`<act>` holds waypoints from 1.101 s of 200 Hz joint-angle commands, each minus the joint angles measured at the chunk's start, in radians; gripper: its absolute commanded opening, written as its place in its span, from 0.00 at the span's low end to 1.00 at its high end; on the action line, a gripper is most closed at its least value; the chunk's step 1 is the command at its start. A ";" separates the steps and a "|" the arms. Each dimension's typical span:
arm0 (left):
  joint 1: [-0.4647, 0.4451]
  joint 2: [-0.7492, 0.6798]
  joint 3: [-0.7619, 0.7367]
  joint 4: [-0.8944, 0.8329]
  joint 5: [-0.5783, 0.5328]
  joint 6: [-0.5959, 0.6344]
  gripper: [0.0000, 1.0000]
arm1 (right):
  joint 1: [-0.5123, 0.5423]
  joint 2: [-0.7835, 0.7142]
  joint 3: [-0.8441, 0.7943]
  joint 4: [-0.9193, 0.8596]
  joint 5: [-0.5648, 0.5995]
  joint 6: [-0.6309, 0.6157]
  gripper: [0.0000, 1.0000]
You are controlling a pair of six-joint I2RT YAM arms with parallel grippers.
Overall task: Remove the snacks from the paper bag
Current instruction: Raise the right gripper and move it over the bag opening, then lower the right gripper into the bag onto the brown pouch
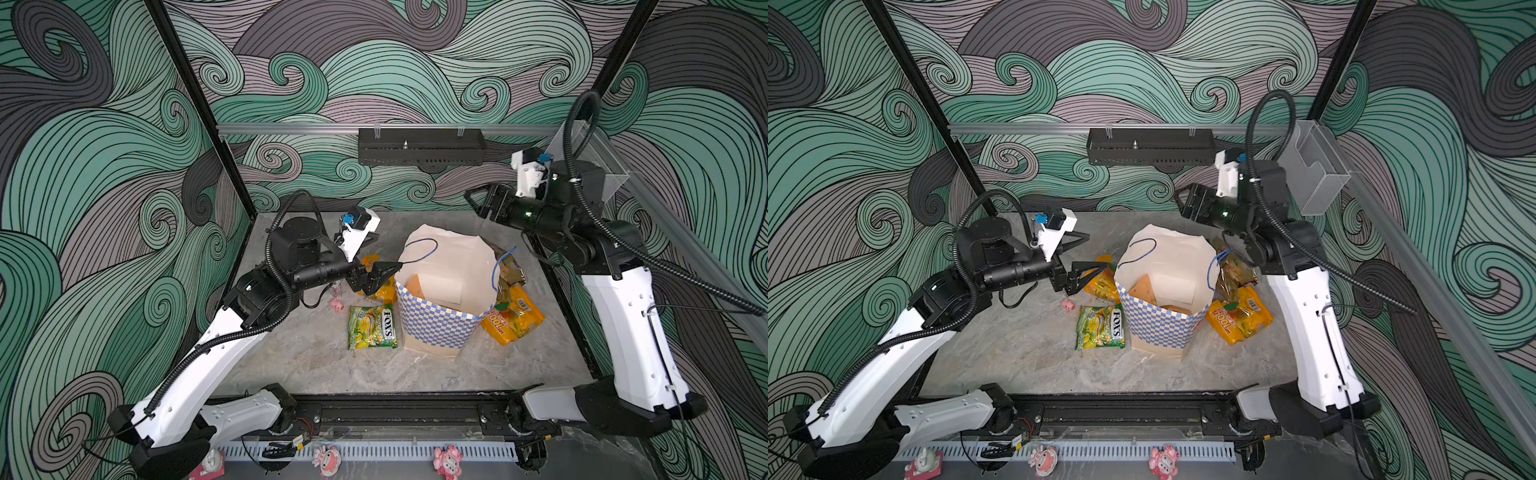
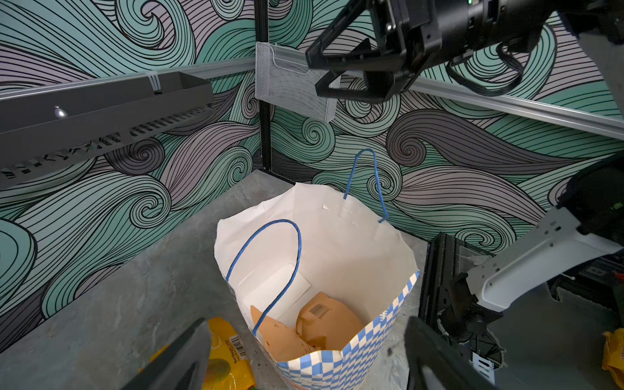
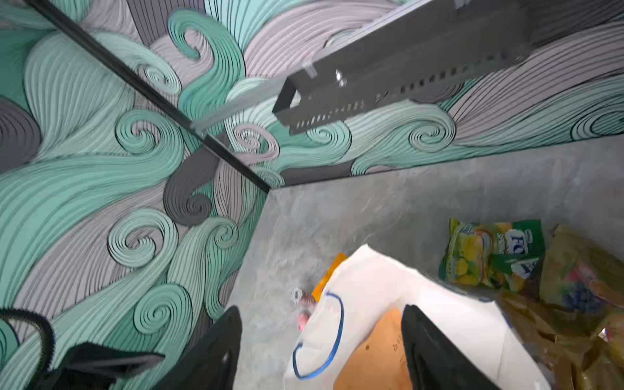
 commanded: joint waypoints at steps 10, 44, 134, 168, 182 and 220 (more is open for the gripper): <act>0.002 -0.007 0.023 0.022 0.029 0.005 0.91 | 0.088 0.043 -0.094 -0.197 0.132 -0.007 0.64; 0.002 -0.019 0.011 0.012 0.026 0.011 0.91 | 0.125 0.090 -0.207 -0.247 0.154 0.029 0.49; 0.003 -0.077 -0.008 -0.040 -0.033 0.033 0.91 | 0.202 0.226 -0.618 0.056 0.139 0.148 0.41; 0.002 -0.086 -0.009 -0.054 -0.038 0.034 0.91 | 0.208 0.318 -0.696 0.138 0.165 0.122 0.43; 0.002 -0.089 -0.009 -0.063 -0.040 0.038 0.91 | 0.207 0.355 -0.710 0.171 0.168 0.112 0.53; 0.002 -0.106 -0.013 -0.076 -0.055 0.042 0.91 | 0.211 0.421 -0.751 0.202 0.210 0.113 0.78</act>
